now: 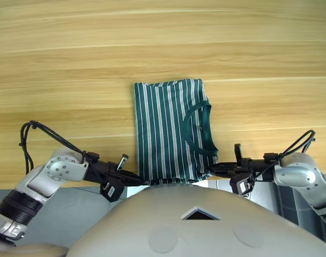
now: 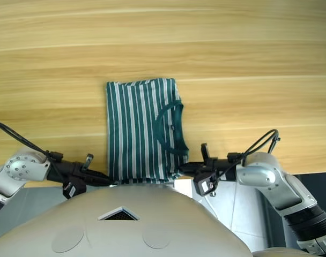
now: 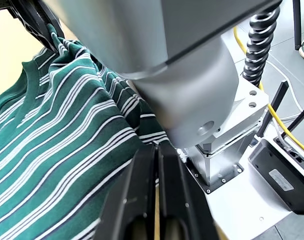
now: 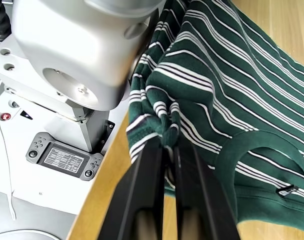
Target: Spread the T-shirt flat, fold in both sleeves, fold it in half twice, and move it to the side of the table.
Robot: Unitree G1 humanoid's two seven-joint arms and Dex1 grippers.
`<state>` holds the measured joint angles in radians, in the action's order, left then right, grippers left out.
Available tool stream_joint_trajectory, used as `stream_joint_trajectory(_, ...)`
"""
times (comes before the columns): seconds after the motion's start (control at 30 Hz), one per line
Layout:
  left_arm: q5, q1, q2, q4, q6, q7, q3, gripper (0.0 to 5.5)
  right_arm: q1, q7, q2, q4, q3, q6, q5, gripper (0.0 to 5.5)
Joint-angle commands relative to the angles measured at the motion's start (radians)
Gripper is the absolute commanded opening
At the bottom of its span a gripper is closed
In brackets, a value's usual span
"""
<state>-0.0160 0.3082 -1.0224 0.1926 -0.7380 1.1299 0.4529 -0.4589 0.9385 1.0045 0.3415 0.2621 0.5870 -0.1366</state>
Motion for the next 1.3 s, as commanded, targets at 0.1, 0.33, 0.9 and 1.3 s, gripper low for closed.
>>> stream_joint_trajectory(0.1,-0.136,-0.015,-0.043,0.053,0.01,0.01,-0.042,0.0,-0.028,-0.009,0.041,0.033,-0.059,0.024,0.048,0.09)
stream_joint_trajectory(0.33,-0.244,-0.011,-0.048,0.024,-0.02,0.033,-0.09,0.0,-0.092,-0.021,0.072,0.078,-0.159,0.063,0.119,0.09)
stream_joint_trajectory(0.9,-0.423,-0.399,0.363,-0.446,0.183,-0.049,-0.248,0.0,0.507,-0.236,-0.262,-0.201,-0.074,-0.377,-0.18,0.09)
stream_joint_trajectory(1.3,-0.242,-0.651,0.558,-0.913,0.211,-0.179,-0.333,0.0,0.814,-0.286,-0.426,-0.488,0.06,-0.371,-0.274,0.09)
